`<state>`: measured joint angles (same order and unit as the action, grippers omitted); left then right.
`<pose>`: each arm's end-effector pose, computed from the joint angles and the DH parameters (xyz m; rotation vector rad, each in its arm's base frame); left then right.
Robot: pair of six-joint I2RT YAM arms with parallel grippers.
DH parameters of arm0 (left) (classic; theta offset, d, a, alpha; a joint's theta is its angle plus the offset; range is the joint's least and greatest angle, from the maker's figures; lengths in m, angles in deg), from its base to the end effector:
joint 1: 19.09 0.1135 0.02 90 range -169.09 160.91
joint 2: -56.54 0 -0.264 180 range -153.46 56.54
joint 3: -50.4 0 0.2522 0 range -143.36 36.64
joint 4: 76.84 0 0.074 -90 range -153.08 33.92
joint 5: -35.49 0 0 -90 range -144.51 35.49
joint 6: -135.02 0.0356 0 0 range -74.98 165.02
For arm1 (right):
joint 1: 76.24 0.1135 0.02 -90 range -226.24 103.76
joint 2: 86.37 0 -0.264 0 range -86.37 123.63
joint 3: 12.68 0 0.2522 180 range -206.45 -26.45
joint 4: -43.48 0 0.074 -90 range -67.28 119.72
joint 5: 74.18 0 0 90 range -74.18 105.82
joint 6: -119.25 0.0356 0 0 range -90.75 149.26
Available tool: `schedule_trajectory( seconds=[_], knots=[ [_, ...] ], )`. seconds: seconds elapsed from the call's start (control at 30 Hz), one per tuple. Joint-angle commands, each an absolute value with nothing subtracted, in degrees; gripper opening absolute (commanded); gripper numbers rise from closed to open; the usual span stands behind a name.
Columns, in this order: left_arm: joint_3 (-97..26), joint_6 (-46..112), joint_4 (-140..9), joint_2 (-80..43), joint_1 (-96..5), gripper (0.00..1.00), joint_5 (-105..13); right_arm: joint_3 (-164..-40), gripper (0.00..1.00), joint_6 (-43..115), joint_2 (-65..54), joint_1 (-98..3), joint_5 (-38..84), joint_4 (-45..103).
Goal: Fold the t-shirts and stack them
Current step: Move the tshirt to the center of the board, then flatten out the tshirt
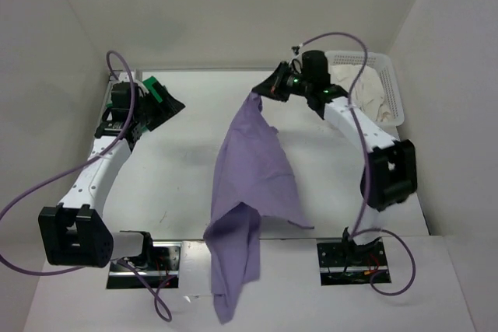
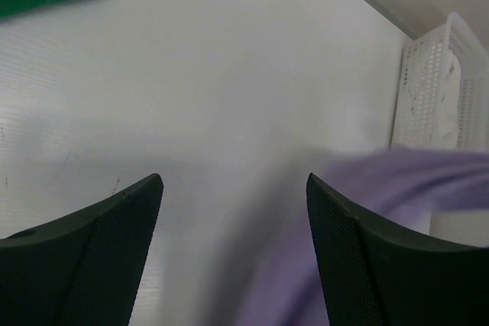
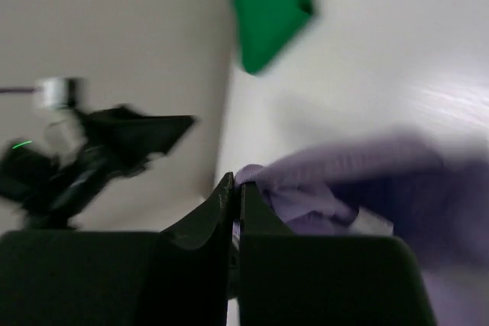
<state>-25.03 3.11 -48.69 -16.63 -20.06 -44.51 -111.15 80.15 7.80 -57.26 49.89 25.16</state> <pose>0.2935 -0.0112 0.3285 -0.6187 1.9823 -0.6435 0.3633 0.1461 0.3706 0.0876 2.0049 1.3632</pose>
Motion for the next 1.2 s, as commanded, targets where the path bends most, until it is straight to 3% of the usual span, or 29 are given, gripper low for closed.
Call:
schedule_trajectory(
  seconds=[0.0, 0.23, 0.27, 0.3, 0.33, 0.4, 0.53, 0.63, 0.77, 0.87, 0.93, 1.0, 1.07, 1.17],
  knots=[
    [-27.25, 5.81, -49.28, -19.21, -20.31, 0.79, -43.44, -112.65, 0.0, 76.12, 11.76, -55.94, 43.46, 26.83],
    [-31.12, 10.64, -45.77, -22.64, -26.9, 0.78, -45.8, -130.23, 0.01, 76.97, 20.94, -60.68, 31.57, 16.81],
    [-31.12, 11.26, -44.72, -22.65, -27.69, 0.78, -46.51, -130.24, 0.06, 76.98, 20.94, -60.69, 30.77, 16.1],
    [-31.12, 11.79, -43.49, -22.65, -29.01, 0.78, -47.21, -130.24, 0.21, 76.37, 20.25, -61.3, 29.55, 15.48],
    [-31.12, 11.8, -42.96, -22.65, -29.8, 0.78, -47.22, -128.33, 0.3, 75.84, 19.63, -61.3, 27.88, 15.48],
    [-28.85, 12.32, -41.12, -22.65, -32.43, 0.78, -47.22, -125.26, 0.42, 74.62, 17.17, -61.3, 25.76, 13.81],
    [-21.58, 10.93, -39.09, -22.65, -38.49, 0.74, -47.39, -114.13, 0.46, 72.59, 9.54, -61.3, 23.48, 12.05],
    [-17.07, 8.81, -38.56, -22.03, -41.05, 0.73, -47.39, -100.17, 0.44, 75.46, 1.45, -61.3, 22.85, 12.05],
    [-15.13, 6.88, -38.03, -23.61, -45.18, 0.73, -45.12, -85.44, 0.04, 79.97, -7.26, -61.3, 23.91, 12.5],
    [-13.64, 6.26, -38.64, -27.47, -47.38, 0.78, -43.09, -77.36, 0.01, 81.63, -11.83, -60.69, 22.24, 8.99],
    [-13.11, 6.26, -39.17, -28.8, -47.39, 0.81, -43.09, -71.12, 0.16, 82.86, -16.04, -60.69, 19.43, 8.36],
    [-13.11, 5.74, -41.45, -30.64, -47.39, 0.81, -42.56, -65.59, 0.42, 85.06, -19.73, -60.69, 18.9, 8.36],
    [-13.11, 5.73, -43.82, -32.4, -48.0, 0.81, -41.69, -62.93, 0.48, 86.99, -20.46, -61.39, 19.43, 8.36],
    [-15.39, 4.51, -46.99, -37.84, -48.71, 0.66, -41.68, -59.41, 0.5, 89.37, -21.68, -61.39, 21.71, 8.36]
  ],
)
